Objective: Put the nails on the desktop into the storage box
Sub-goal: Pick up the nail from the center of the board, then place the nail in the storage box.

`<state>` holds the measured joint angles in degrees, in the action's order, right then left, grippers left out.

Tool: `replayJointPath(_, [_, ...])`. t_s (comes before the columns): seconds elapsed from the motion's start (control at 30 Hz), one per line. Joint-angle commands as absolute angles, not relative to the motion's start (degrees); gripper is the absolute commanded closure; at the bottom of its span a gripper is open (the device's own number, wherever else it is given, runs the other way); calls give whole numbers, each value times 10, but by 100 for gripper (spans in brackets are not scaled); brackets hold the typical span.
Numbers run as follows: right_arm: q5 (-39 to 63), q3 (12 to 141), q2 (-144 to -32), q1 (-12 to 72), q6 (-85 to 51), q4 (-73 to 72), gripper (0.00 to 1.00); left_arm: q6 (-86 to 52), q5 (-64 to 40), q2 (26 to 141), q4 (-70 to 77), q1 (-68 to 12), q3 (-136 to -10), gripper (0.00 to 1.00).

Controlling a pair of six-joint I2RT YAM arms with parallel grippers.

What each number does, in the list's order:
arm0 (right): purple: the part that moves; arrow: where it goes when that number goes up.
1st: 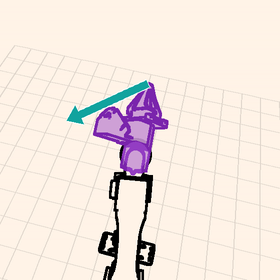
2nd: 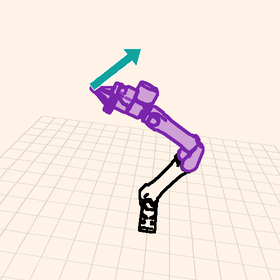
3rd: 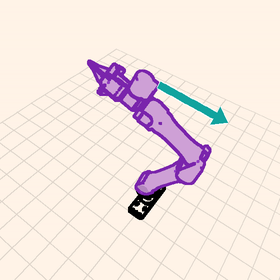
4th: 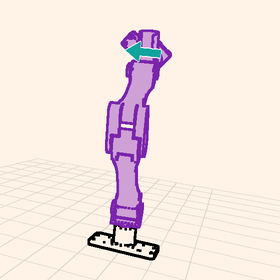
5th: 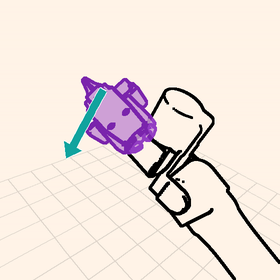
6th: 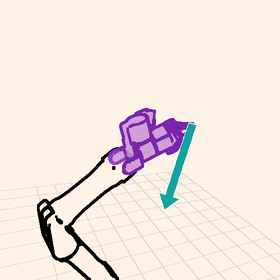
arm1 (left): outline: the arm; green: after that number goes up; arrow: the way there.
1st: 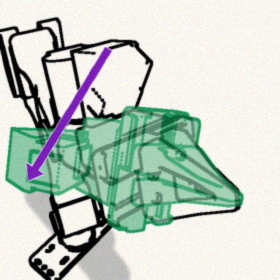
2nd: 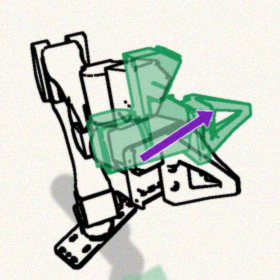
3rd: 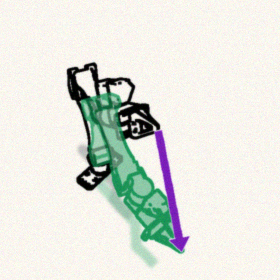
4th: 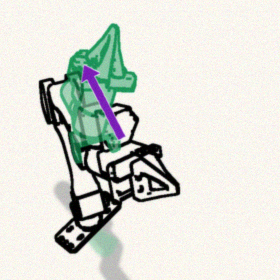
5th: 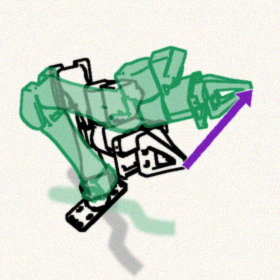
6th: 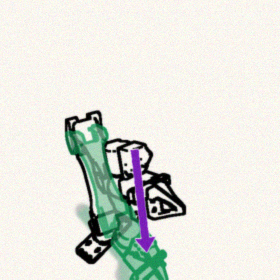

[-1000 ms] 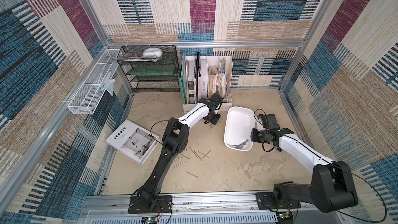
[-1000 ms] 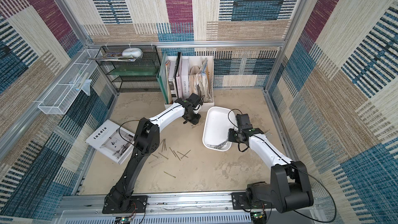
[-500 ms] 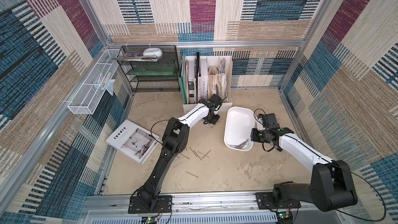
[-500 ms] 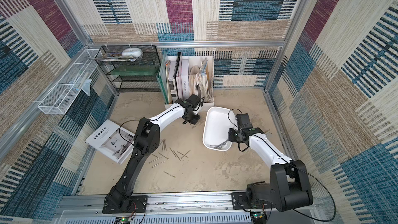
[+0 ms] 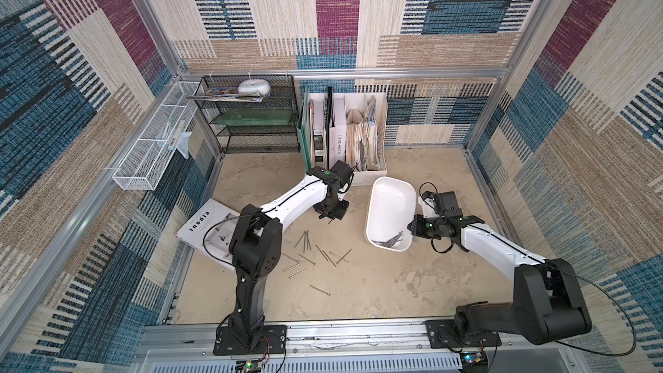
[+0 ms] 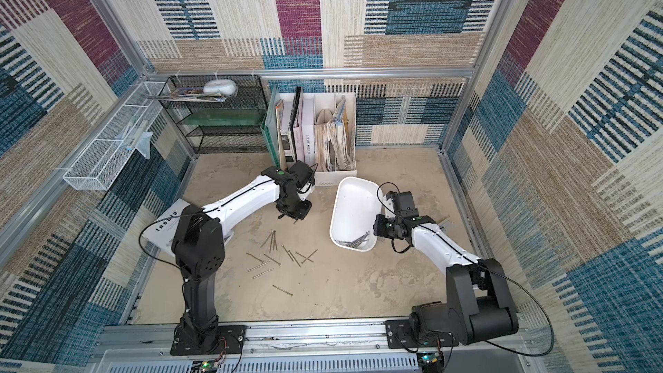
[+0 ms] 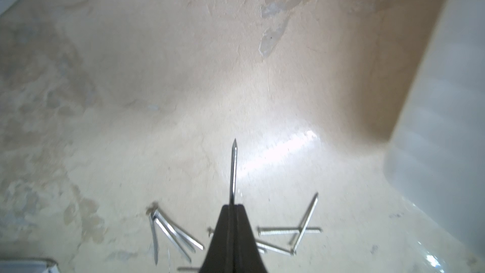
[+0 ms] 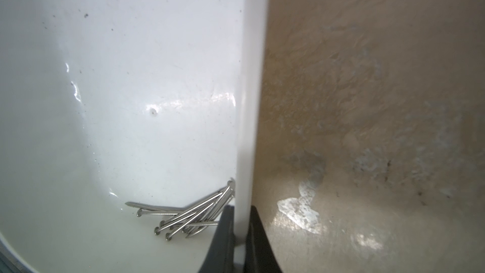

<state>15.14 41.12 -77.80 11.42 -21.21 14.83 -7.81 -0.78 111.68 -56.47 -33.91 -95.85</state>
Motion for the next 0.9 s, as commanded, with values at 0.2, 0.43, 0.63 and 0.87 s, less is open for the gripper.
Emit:
replayJointPath(0.2, [158,410,-791,134,-244,110,100,-202,-38,974,-590,-403,-949,100])
replayJointPath(0.43, [145,396,-801,170,-304,57,100,-257,-47,1045,-572,-493,-1057,100])
replayJointPath(0.63, [134,394,-809,188,-323,43,100,-300,-39,1107,-510,-504,-1068,100])
replayJointPath(0.87, [129,377,-802,192,-343,24,100,-314,11,1167,-472,-506,-1047,100])
